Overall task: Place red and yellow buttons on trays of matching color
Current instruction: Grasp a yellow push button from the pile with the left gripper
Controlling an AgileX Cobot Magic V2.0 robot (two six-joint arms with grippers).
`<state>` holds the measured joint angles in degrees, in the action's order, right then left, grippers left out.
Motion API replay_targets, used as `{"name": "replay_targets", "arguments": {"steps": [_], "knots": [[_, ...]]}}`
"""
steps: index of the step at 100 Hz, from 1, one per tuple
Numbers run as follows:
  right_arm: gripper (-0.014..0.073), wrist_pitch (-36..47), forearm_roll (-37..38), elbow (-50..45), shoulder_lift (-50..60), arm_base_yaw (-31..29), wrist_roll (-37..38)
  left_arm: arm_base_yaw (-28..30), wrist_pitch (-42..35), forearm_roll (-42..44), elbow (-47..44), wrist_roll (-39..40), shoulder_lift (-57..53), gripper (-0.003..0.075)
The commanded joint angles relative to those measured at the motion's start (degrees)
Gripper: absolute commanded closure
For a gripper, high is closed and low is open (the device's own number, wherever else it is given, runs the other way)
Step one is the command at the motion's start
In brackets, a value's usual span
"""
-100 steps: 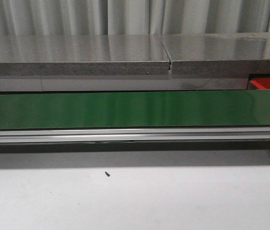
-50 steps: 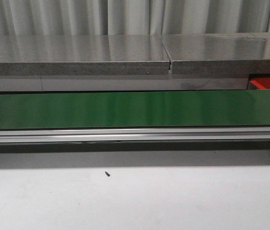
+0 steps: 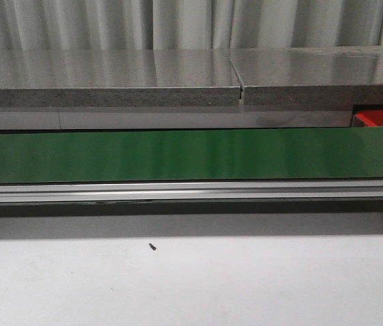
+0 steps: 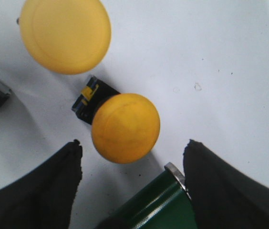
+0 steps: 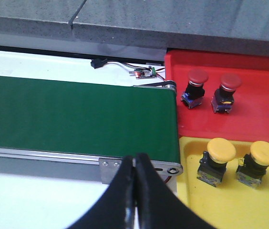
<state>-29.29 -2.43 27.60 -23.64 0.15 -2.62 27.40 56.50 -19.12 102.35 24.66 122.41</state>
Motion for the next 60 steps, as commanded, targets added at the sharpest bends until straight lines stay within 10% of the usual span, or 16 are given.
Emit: {"name": "replay_targets", "arguments": {"steps": [1, 30, 60], "knots": [[0.0708, 3.88, -0.01, 1.41, -0.22, 0.12, -0.04, -0.17, -2.53, -1.39, 1.78, 0.66, -2.48, 0.0282], [0.0708, 3.88, -0.01, 1.41, -0.22, 0.12, -0.04, -0.17, -5.97, -2.03, 1.78, 0.66, -0.27, 0.0297], [0.0708, 3.88, -0.01, 1.41, -0.22, 0.12, -0.04, -0.17, -5.97, -2.26, 2.51, 0.66, -0.42, 0.0585]]}}
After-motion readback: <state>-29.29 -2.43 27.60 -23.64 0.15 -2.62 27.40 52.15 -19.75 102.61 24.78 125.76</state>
